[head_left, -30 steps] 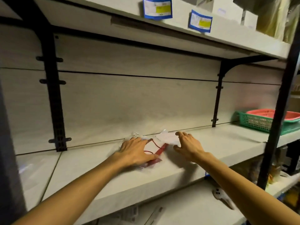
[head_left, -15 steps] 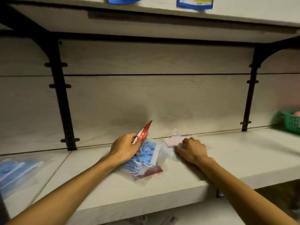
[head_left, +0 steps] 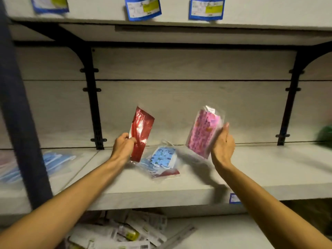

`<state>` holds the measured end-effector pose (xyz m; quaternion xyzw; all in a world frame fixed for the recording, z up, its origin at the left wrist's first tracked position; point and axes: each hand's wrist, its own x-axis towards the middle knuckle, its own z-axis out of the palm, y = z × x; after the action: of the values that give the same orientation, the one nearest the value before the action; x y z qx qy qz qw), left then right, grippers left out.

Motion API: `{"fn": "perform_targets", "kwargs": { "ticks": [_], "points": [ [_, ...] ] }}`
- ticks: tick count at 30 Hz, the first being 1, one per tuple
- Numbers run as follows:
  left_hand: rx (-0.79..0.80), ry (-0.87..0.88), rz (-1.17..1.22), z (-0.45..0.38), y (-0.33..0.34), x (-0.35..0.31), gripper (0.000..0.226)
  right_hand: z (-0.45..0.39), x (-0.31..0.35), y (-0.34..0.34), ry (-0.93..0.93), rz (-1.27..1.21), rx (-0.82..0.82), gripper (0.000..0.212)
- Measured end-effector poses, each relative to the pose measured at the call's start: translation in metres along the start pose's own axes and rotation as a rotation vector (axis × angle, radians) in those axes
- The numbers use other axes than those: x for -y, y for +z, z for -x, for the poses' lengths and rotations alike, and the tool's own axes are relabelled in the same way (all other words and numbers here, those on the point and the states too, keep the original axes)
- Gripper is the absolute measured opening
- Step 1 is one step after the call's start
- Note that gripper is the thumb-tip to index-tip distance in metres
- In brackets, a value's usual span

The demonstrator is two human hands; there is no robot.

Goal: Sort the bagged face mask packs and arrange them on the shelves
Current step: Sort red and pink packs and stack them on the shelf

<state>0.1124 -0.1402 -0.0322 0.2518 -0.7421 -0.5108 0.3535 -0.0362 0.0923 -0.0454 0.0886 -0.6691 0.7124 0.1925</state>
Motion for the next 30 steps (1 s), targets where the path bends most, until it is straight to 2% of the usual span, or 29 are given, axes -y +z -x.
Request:
{"fn": "perform_targets", "kwargs": {
  "ticks": [2,4,6,9,13,18,22,27,30],
  "points": [
    [-0.006,-0.013,0.065,0.012,-0.017,-0.005,0.006,0.018,0.024,0.003,0.075,-0.187,0.093,0.072],
    [0.006,-0.022,0.135,0.026,-0.036,-0.010,0.012,0.040,0.045,0.008,0.098,-0.332,0.227,0.063],
    [0.034,-0.019,0.173,0.042,-0.059,-0.012,0.017,0.067,0.057,0.017,0.076,-0.350,0.302,0.044],
    [0.084,0.035,0.198,0.068,-0.103,-0.009,0.002,0.115,0.067,0.034,0.040,-0.358,0.323,0.008],
    [0.114,0.168,0.124,0.098,-0.176,0.004,0.021,0.198,0.080,0.063,0.045,-0.389,0.342,0.016],
    [0.122,0.160,0.072,0.120,-0.276,0.045,0.025,0.305,0.097,0.109,-0.022,-0.388,0.405,0.012],
    [0.012,0.077,0.016,0.130,-0.351,0.079,0.026,0.376,0.108,0.150,-0.066,-0.332,0.560,0.019],
    [-0.131,-0.037,-0.038,0.117,-0.429,0.113,0.035,0.421,0.131,0.226,-0.066,-0.136,0.904,0.008],
    [-0.210,-0.066,-0.042,0.097,-0.471,0.133,0.038,0.441,0.141,0.275,-0.049,-0.089,0.978,0.013]
  ]
}}
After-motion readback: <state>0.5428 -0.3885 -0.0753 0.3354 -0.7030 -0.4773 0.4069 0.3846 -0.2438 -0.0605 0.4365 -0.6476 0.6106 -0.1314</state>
